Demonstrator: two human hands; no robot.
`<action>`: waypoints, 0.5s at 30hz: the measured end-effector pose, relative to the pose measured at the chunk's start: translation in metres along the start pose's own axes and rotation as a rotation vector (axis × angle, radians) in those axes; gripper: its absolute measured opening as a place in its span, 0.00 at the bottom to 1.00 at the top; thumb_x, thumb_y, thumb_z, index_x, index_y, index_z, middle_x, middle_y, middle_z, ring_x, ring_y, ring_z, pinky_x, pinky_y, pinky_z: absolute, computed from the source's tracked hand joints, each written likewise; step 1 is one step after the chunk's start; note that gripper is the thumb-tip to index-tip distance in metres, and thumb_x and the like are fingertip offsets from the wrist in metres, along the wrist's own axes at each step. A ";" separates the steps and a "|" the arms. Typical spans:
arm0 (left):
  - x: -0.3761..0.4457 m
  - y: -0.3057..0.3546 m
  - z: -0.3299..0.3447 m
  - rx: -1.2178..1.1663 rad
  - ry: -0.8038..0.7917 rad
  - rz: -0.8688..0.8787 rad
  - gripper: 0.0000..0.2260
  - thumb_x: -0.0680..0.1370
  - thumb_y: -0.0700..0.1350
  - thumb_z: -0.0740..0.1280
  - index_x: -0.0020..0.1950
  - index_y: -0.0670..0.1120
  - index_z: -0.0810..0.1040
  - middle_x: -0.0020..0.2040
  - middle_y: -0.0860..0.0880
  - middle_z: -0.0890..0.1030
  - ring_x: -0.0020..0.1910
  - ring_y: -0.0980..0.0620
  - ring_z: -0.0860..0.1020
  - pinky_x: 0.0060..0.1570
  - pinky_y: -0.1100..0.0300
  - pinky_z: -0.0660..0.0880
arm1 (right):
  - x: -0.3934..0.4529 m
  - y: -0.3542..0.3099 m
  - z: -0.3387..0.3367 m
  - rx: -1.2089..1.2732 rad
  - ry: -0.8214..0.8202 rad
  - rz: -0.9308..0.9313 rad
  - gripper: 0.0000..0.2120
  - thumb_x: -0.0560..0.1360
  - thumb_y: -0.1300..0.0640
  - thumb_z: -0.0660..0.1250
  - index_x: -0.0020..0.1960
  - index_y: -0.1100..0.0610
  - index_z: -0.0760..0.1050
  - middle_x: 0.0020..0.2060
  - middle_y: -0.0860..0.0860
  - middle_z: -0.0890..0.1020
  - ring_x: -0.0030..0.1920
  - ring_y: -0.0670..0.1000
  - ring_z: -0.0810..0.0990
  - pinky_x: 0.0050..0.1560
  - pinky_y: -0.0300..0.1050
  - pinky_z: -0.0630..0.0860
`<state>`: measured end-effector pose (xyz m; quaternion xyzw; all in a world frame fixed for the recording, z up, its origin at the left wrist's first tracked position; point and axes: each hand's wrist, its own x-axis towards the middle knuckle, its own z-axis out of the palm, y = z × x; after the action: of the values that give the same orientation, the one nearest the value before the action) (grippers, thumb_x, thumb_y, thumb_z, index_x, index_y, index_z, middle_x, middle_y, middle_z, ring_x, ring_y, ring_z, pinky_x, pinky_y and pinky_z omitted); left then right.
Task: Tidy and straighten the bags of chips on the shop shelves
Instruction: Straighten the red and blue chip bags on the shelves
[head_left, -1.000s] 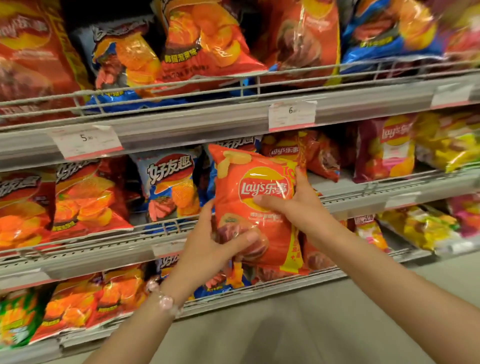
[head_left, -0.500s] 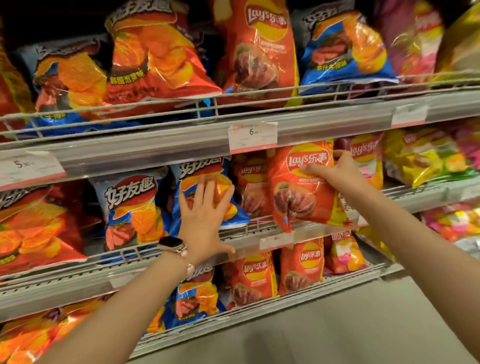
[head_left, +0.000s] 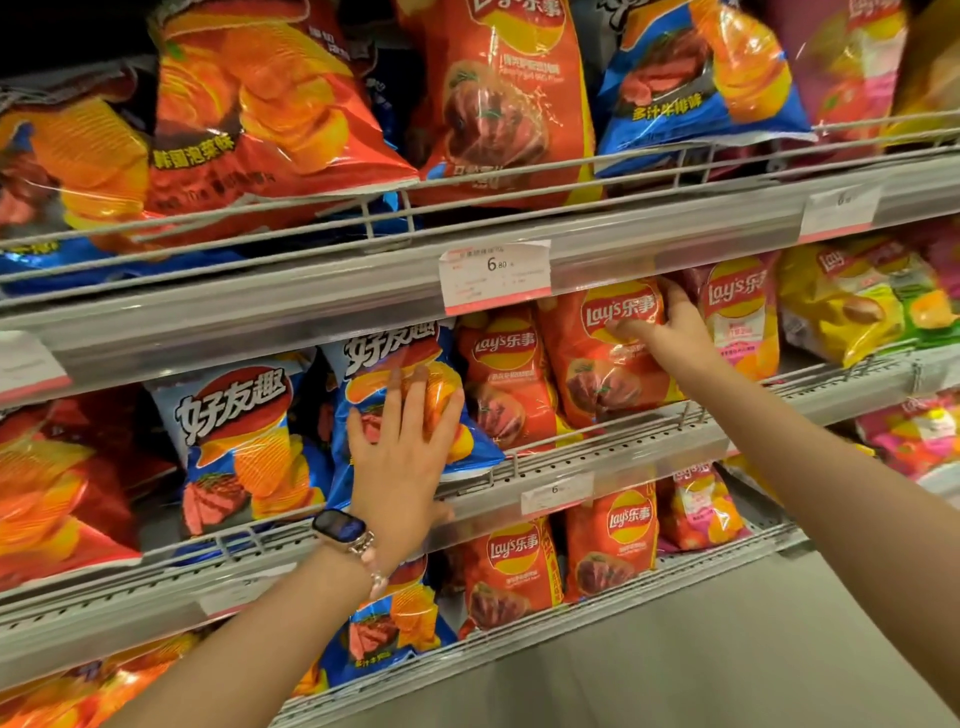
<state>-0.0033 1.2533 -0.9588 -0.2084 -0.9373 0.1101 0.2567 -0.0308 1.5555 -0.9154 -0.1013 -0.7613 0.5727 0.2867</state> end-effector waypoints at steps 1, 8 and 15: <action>0.000 0.000 0.000 -0.004 0.006 0.001 0.58 0.40 0.57 0.84 0.70 0.48 0.73 0.65 0.37 0.75 0.62 0.35 0.75 0.52 0.31 0.73 | 0.002 0.002 0.000 -0.007 -0.011 0.016 0.38 0.68 0.60 0.75 0.73 0.56 0.61 0.55 0.51 0.77 0.55 0.50 0.76 0.57 0.44 0.72; 0.000 -0.001 0.001 -0.022 0.014 0.023 0.58 0.39 0.56 0.84 0.69 0.46 0.74 0.64 0.35 0.75 0.61 0.33 0.75 0.50 0.29 0.72 | 0.002 0.022 -0.002 0.001 -0.110 0.148 0.31 0.72 0.56 0.72 0.72 0.56 0.63 0.59 0.54 0.78 0.56 0.53 0.78 0.50 0.45 0.75; 0.001 -0.003 -0.001 -0.033 -0.029 0.016 0.58 0.39 0.59 0.83 0.69 0.48 0.74 0.64 0.36 0.75 0.62 0.34 0.75 0.51 0.31 0.72 | -0.005 0.039 0.009 -0.049 -0.098 0.072 0.36 0.74 0.49 0.69 0.75 0.54 0.54 0.62 0.52 0.73 0.64 0.55 0.73 0.65 0.53 0.71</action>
<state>-0.0044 1.2511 -0.9562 -0.2186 -0.9409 0.1000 0.2386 -0.0391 1.5582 -0.9548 -0.1073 -0.7841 0.5682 0.2255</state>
